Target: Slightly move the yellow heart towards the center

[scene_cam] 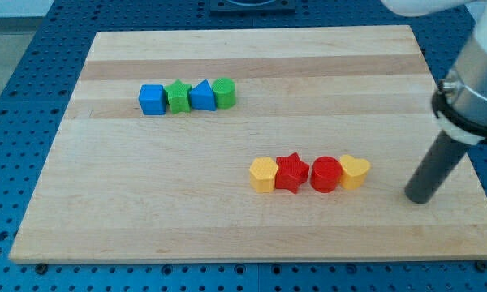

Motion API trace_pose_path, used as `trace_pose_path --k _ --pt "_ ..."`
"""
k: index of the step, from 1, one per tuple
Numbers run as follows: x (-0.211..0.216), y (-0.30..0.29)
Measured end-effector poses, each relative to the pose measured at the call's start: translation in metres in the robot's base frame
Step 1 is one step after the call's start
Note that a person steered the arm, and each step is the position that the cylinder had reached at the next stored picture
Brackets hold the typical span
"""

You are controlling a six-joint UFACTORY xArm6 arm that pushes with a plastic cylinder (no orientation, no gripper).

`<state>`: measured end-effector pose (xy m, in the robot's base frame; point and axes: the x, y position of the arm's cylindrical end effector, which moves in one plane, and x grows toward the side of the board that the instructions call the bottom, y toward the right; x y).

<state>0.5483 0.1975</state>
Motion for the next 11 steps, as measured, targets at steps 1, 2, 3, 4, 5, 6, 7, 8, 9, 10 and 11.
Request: trace_pose_path --k 1,2,3,4,5,6,7,8,9,10,11 --pt "-0.019 -0.025" --pt "-0.039 -0.044" --pt "-0.040 -0.081" --pt "-0.040 -0.109" --pt "-0.048 -0.124" --pt "-0.059 -0.131" --pt "-0.074 -0.131" --pt "-0.094 -0.131" --pt "-0.094 -0.144" --pt "-0.095 -0.154" --pt "-0.111 -0.143"
